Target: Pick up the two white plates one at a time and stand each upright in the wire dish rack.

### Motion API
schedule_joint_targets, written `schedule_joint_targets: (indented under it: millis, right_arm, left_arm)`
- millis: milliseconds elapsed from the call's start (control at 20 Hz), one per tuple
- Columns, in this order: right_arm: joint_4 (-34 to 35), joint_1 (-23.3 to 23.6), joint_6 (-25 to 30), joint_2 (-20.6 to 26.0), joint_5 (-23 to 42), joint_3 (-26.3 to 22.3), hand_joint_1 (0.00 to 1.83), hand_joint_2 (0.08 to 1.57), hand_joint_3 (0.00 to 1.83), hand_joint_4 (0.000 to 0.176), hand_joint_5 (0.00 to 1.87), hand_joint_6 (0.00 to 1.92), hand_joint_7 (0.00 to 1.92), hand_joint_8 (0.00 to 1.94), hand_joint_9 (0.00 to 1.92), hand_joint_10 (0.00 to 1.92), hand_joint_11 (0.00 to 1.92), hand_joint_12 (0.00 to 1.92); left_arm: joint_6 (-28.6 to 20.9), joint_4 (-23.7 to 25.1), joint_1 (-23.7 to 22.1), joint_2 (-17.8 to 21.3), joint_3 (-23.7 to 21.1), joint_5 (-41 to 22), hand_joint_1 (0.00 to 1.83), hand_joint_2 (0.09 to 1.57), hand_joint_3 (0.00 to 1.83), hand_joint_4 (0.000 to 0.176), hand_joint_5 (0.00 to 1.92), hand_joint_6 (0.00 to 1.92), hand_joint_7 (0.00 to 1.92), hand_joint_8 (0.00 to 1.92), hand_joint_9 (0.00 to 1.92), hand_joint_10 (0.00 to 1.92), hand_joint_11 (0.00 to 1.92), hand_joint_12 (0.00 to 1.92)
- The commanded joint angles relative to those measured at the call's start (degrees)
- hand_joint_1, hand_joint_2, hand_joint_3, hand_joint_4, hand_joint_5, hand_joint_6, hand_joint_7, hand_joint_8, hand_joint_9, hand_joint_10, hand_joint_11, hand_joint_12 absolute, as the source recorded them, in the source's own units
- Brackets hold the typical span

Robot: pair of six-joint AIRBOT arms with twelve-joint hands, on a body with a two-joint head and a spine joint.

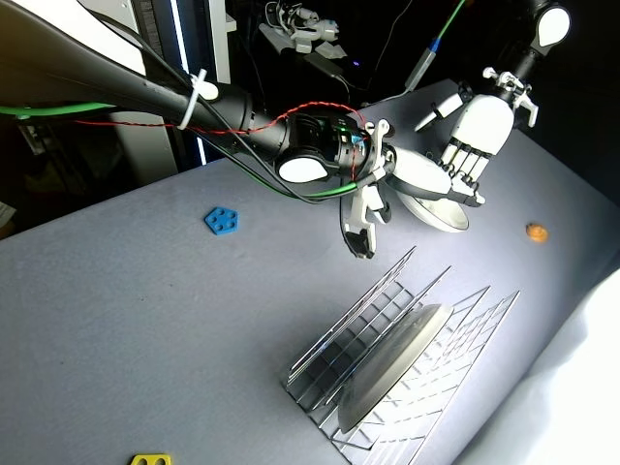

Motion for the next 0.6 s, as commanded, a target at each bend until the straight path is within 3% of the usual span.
schedule_joint_targets:
  millis: [0, 200, 350, 450, 550]
  right_arm:
    - [-0.5, 0.1, -0.2, -0.4, 7.4, 0.3, 1.11, 0.97, 0.02, 0.000, 0.04, 0.01, 0.00, 0.00, 0.00, 0.00, 0.04, 0.02]
    - [-0.5, 0.0, -0.1, -1.8, 8.4, 1.1, 1.06, 1.01, 0.03, 0.000, 0.06, 0.01, 0.00, 0.00, 0.00, 0.00, 0.03, 0.02]
    - [-0.5, 0.1, 0.3, -2.5, 9.1, 1.1, 1.14, 1.07, 0.00, 0.000, 0.21, 0.01, 0.17, 0.01, 0.12, 0.01, 0.00, 0.41]
    - [-0.5, 0.2, 0.4, -2.8, 9.2, 1.1, 1.14, 1.08, 0.00, 0.000, 0.42, 0.02, 0.42, 0.01, 0.36, 0.04, 0.00, 0.91]
    - [-0.4, 0.2, 0.4, -2.9, 9.5, 1.1, 1.12, 1.13, 0.01, 0.000, 0.62, 0.03, 0.61, 0.01, 0.55, 0.04, 0.08, 1.06]
  left_arm:
    - [0.0, -0.5, -0.2, -0.7, 0.1, -1.0, 0.00, 1.13, 0.00, 0.000, 0.02, 0.01, 0.00, 0.00, 0.00, 0.00, 0.00, 0.00]
    - [0.0, -0.3, -0.3, -0.8, 0.2, -1.0, 0.00, 1.14, 0.00, 0.000, 0.00, 0.00, 0.00, 0.00, 0.00, 0.00, 0.00, 0.00]
    - [0.0, -0.1, -0.5, -1.0, 0.2, -1.0, 0.00, 1.14, 0.00, 0.000, 0.00, 0.00, 0.00, 0.00, 0.00, 0.00, 0.00, 0.00]
    - [0.0, -0.1, -0.5, -1.0, 0.2, -1.0, 0.00, 1.13, 0.00, 0.000, 0.00, 0.00, 0.00, 0.00, 0.00, 0.00, 0.00, 0.00]
    - [0.0, -0.1, -0.5, -1.0, 0.2, -1.0, 0.00, 1.13, 0.00, 0.000, 0.00, 0.00, 0.00, 0.00, 0.00, 0.00, 0.00, 0.00]
